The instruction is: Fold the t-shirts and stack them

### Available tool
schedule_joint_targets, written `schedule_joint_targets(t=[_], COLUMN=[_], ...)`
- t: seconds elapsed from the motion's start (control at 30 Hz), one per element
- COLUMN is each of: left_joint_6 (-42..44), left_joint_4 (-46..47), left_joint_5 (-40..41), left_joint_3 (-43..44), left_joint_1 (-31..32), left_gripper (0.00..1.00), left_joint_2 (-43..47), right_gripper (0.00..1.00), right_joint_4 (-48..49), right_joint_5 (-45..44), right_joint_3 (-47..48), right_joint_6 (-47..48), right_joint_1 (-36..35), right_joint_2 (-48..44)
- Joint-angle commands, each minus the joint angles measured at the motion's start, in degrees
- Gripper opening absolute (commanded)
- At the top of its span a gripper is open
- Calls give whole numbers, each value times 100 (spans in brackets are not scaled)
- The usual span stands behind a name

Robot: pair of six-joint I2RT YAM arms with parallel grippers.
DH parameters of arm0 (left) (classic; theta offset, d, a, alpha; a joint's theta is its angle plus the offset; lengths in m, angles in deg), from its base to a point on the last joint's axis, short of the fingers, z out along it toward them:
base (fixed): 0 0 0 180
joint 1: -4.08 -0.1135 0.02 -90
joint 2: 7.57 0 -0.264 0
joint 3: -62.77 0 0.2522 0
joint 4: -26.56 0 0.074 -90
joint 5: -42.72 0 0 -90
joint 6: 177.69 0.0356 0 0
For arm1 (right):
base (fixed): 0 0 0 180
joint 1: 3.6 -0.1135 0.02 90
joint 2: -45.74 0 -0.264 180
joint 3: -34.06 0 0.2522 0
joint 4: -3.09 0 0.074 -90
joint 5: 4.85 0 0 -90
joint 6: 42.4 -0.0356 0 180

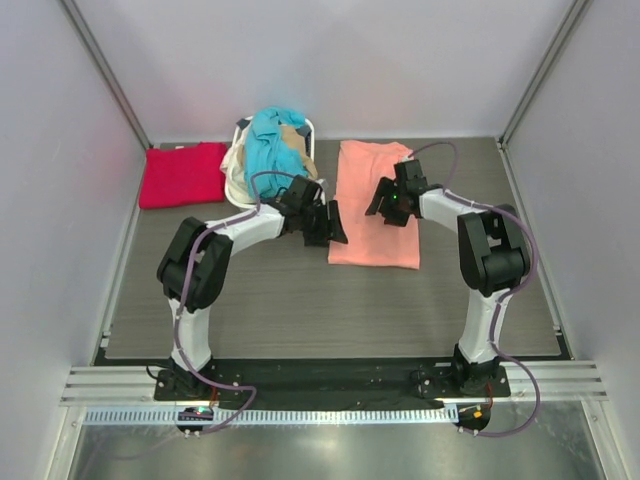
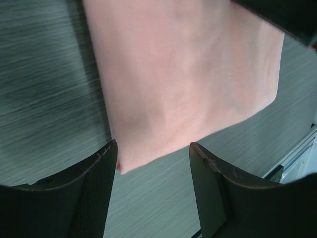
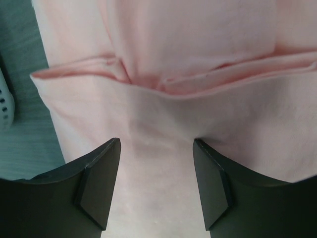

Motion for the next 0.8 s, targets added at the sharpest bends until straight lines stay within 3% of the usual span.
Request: schedule_joint_targets(t=[0.0, 0.13, 0.27, 0.33, 0.47, 0.67, 0.77], left_joint_6=[-147, -78, -42, -42, -190, -446, -525], left_joint_4=[724, 733, 698, 724, 1074, 1707, 1831], left_joint_5=[-182, 54, 231, 240, 178, 90, 99], left_joint_3=[-12, -407, -733, -821, -1233, -1700, -1788], left_joint_1=[67, 67, 84, 102, 181, 207, 216], left_gripper=[61, 60, 60, 60, 60, 57, 56], left_joint_2=[62, 395, 738, 774, 783, 774, 730], right_gripper=[66, 67, 87, 89, 89, 81, 76], right_joint_4=[423, -7, -78, -305, -667, -668, -580], right_joint_5=[321, 260, 250, -98, -723, -620, -620], right_joint_3=[630, 938, 694, 334, -981, -2539, -2848], right_joint_6=[117, 407, 566, 540, 320, 197, 188], right_joint_1=[460, 628, 628, 637, 759, 857, 874], right_joint_2=[156, 0, -843, -1421, -2266, -3067, -3235])
